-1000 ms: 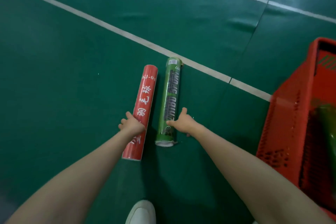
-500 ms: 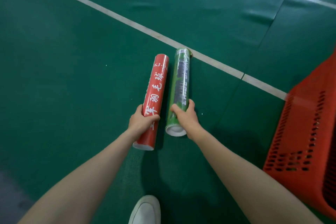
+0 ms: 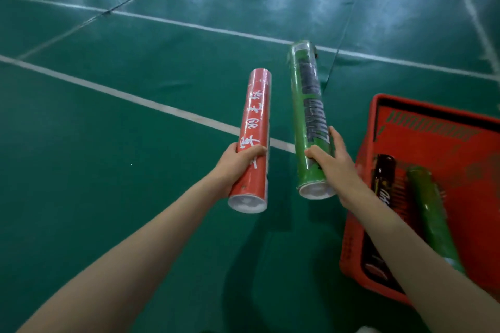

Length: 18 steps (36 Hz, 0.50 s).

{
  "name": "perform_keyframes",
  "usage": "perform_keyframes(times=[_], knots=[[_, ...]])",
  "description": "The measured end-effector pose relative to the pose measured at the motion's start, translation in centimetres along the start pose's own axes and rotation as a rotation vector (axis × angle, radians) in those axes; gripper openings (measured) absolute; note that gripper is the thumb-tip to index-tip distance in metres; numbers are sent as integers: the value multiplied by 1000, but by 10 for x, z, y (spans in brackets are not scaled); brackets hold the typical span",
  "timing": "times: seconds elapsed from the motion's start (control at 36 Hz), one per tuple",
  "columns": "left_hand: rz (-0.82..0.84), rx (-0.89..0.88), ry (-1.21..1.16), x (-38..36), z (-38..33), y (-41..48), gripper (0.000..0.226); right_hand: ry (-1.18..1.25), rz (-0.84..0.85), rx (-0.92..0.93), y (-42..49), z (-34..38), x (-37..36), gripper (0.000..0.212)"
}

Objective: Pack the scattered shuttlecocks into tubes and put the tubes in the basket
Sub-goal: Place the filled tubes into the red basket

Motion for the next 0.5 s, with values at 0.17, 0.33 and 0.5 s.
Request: perform_keyframes(times=[0.17, 0.33, 0.5], knots=[[123, -3, 64, -73, -41, -19, 61, 14, -161, -29, -39, -2, 84, 85], [196, -3, 130, -146, -54, -22, 61, -49, -227, -80, -77, -27, 155, 82], [269, 13, 119, -214, -51, -16, 63, -136, -272, -146, -106, -69, 194, 80]])
Point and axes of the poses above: each hand's wrist, its own y-axis towards the middle knuckle, its own x-axis out of the back of the hand, z = x × y, the point moved 6 cm from there along y, towards the middle knuckle, and after that the axes turned 4 degrees about z, right-handed, at the moved point
